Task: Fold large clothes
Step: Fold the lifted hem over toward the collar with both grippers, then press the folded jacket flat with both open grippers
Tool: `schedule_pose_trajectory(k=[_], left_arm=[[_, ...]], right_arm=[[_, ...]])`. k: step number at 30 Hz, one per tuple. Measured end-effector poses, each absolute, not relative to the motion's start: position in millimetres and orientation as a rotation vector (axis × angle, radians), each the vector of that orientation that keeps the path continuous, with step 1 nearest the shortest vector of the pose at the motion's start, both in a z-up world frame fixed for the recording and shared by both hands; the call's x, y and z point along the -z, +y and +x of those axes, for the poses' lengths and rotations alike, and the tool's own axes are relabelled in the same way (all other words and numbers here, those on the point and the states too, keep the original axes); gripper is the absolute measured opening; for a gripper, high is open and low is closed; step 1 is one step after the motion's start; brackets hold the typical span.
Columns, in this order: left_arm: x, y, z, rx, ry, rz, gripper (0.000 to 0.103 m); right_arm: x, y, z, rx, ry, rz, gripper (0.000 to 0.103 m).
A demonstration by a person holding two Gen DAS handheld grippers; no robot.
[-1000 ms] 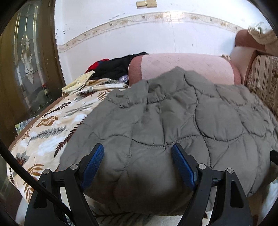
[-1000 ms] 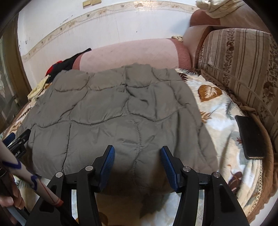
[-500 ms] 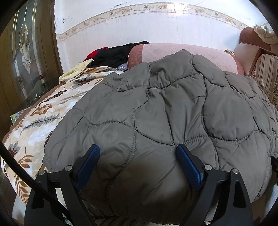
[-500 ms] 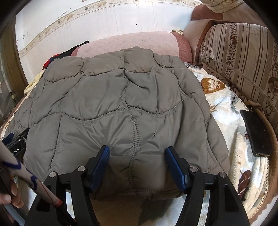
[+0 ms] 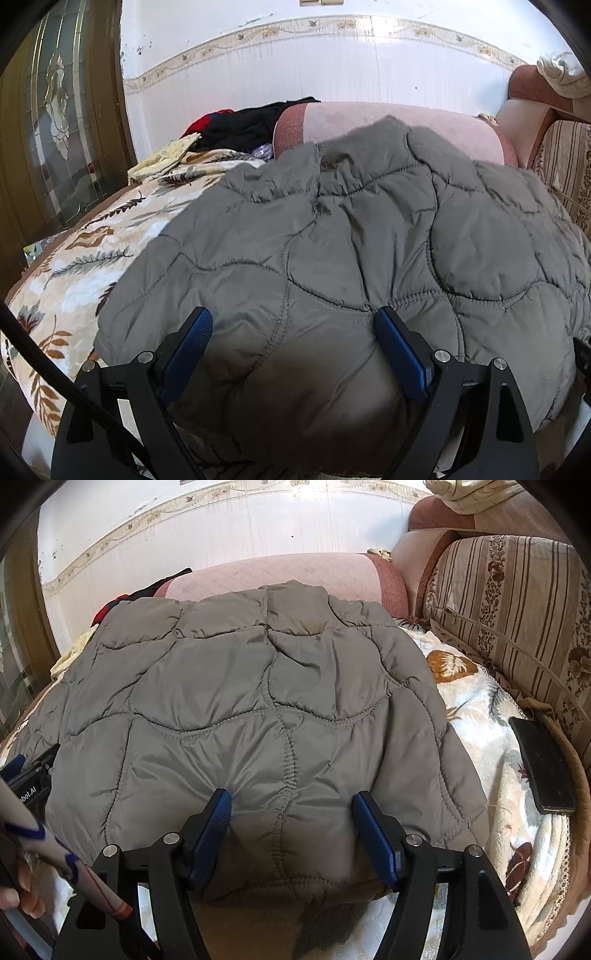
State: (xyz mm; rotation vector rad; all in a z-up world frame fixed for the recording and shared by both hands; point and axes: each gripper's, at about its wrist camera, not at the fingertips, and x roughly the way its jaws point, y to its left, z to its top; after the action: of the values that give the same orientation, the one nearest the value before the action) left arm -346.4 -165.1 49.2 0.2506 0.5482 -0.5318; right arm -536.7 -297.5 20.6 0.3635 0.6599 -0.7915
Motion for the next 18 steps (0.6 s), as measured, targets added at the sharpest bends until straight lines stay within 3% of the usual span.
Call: schedule_pose_trajectory(k=[9,18], left_arm=[[-61.1,-164.9,-312.3,0.497,0.565,0.168,0.09],[-53.9,-170.0,-294.9,0.498,0.598,0.194,0.092]], right_arm=[[-57.5,-284.9,-534.2,0.838,0.572,0.293,0.074],[-58.7,-311.5,-460.9,0.749,0.719,0.349,0.076]])
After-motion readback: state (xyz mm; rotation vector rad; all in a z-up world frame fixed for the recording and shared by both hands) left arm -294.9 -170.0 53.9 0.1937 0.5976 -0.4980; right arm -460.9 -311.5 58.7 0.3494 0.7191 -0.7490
